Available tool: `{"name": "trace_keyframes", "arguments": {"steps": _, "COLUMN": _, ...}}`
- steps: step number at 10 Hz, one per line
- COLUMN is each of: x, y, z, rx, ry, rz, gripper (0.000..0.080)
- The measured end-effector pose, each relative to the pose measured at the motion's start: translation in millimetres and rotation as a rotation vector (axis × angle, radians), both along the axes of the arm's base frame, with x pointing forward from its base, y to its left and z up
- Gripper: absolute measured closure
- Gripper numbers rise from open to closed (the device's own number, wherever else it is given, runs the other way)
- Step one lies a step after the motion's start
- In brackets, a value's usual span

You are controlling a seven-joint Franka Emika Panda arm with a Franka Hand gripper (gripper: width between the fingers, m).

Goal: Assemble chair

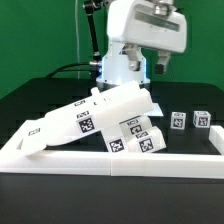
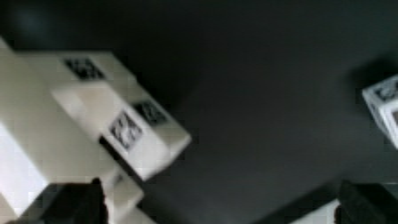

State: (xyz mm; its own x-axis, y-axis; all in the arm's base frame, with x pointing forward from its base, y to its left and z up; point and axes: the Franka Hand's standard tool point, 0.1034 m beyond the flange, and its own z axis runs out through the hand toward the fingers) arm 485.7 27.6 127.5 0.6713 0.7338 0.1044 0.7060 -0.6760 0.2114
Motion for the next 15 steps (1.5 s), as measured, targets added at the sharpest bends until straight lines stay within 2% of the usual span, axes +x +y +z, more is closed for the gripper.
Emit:
{"name": "trace_keyframes", "arguments": {"steps": 3, "x": -0.1, "y": -3.4, "z": -0.6, "rx": 0.002, "ry": 0.005, "rz": 0.002, "gripper": 0.0151}}
{"name": "trace_keyframes", "arguments": {"steps": 4, "x": -1.6, "y": -2.8, "z": -1.1, "rx": 0.021, "ry": 0.003, "rz": -0.064, "gripper": 0.0151}}
{"name": "trace_keyframes", "arguments": {"steps": 5, "x": -5.9, "y": 0.5, "z": -3.5, "rx": 0.050, "ry": 0.012, "rz": -0.170, "gripper": 0.0151}}
{"name": "trace_keyframes", "arguments": {"steps": 7, "x": -12.8, "y": 16.5, "z": -9.4, "rx": 0.086, "ry": 0.065, "rz": -0.308, "gripper": 0.0151}}
{"name": "trace_keyframes", "arguments": {"steps": 9, "x": -14.1, "y": 24.8, "z": -10.5, "rx": 0.109, "ry": 0.121, "rz": -0.381, "gripper": 0.0151}}
{"name": "trace_keyframes", "arguments": {"steps": 13, "x": -13.5, "y": 23.6, "z": -11.3, "rx": 0.109, "ry": 0.119, "rz": -0.375, "gripper": 0.0151}}
{"name": "trace_keyframes", "arguments": {"steps": 15, "x": -1.9, "y": 20.7, "z": -5.2, "rx": 0.102, "ry": 0.125, "rz": -0.349, "gripper": 0.0151}}
